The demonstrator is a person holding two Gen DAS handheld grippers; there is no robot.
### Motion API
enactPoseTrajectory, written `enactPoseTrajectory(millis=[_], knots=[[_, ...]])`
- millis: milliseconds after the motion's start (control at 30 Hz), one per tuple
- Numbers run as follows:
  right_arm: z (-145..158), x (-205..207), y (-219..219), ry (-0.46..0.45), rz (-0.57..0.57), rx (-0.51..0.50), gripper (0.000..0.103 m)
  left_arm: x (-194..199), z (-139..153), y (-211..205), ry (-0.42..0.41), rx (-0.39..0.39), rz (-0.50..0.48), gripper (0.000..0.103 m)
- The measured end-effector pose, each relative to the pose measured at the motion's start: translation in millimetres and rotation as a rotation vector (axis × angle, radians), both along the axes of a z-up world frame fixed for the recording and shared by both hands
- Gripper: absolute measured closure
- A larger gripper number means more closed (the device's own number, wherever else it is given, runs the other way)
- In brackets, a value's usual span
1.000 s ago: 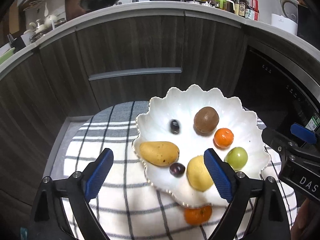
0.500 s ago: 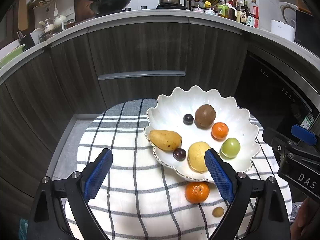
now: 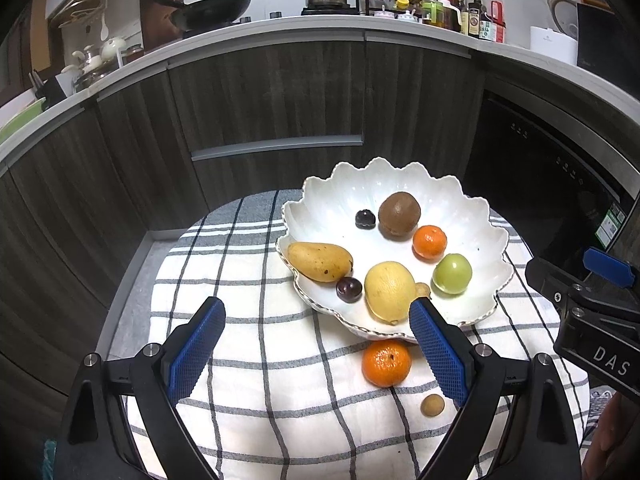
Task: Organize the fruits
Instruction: 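Move both grippers back toward the last mandarin and longan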
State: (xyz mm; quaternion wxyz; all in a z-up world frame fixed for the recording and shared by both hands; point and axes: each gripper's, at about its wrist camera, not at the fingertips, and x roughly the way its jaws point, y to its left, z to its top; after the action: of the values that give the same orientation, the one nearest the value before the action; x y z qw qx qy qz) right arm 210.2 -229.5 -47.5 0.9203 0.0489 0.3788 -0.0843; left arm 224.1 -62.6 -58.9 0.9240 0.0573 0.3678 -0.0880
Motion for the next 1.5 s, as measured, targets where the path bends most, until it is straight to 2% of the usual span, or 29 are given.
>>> enactPoseTrajectory(millis=[467, 933, 1500], knots=[[-21, -18, -11, 0.021, -0.016, 0.044, 0.018, -12, -23, -17, 0.007, 0.014, -0.029, 0.009], [-61, -28, -25, 0.076, -0.045, 0.072, 0.018, -16, -64, -29, 0.046, 0.033, -0.053, 0.010], [-99, -15, -38, 0.142, -0.076, 0.115, 0.018, 6, -107, -56, 0.107, 0.049, -0.098, 0.032]])
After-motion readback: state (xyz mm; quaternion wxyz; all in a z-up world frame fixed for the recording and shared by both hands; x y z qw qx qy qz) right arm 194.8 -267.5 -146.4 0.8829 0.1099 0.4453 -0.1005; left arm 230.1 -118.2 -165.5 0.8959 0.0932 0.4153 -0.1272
